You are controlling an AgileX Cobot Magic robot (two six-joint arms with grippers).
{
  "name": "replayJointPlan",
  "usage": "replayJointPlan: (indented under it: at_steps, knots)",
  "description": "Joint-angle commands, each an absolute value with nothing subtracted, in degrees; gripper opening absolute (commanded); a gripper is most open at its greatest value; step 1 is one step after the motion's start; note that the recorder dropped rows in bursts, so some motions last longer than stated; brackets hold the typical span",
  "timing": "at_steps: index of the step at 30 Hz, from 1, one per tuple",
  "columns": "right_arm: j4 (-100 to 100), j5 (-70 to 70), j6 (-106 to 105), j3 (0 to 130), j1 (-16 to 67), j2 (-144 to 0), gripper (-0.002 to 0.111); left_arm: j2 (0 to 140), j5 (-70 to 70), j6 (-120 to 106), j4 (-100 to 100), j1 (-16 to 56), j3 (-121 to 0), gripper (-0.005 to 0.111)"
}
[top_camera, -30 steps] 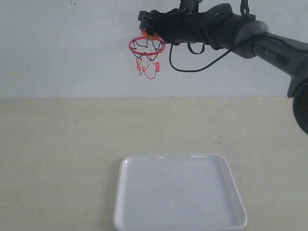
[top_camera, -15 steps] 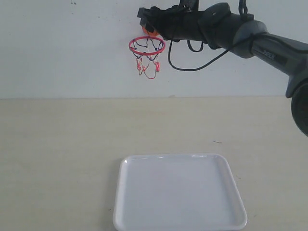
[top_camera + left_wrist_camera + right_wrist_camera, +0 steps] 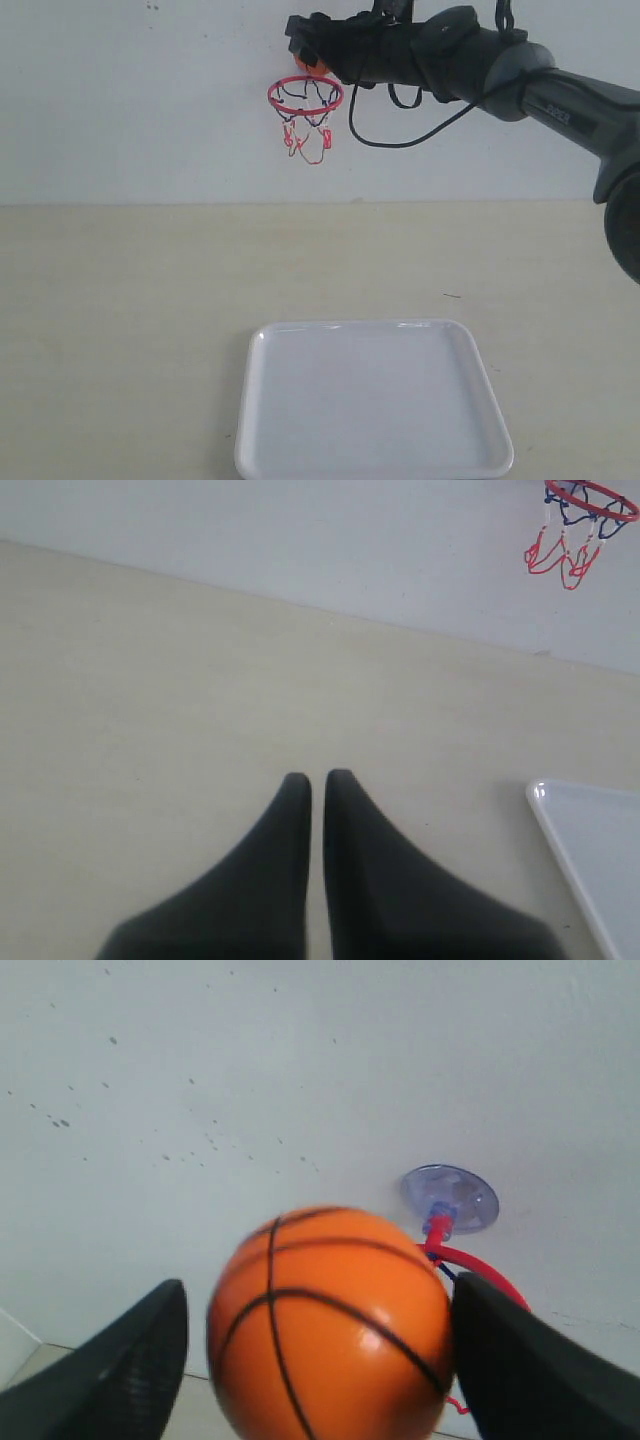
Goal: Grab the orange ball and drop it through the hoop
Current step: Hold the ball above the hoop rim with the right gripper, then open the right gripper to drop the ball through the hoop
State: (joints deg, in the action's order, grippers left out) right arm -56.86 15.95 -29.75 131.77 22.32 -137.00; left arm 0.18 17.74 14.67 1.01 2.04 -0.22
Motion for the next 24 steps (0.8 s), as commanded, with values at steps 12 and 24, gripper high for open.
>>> replayJointPlan:
  at_steps: [12,24]
  knots:
    - [-56.84,15.71,-29.86,132.08,22.31,-136.72,0.079,0.0,17.53,14.99,1.09,1.86,0.0,0.004]
    - [-56.56,21.28,-29.86,132.08,21.81,-136.61,0.079,0.0,17.53,14.99,1.09,1.86,0.0,0.004]
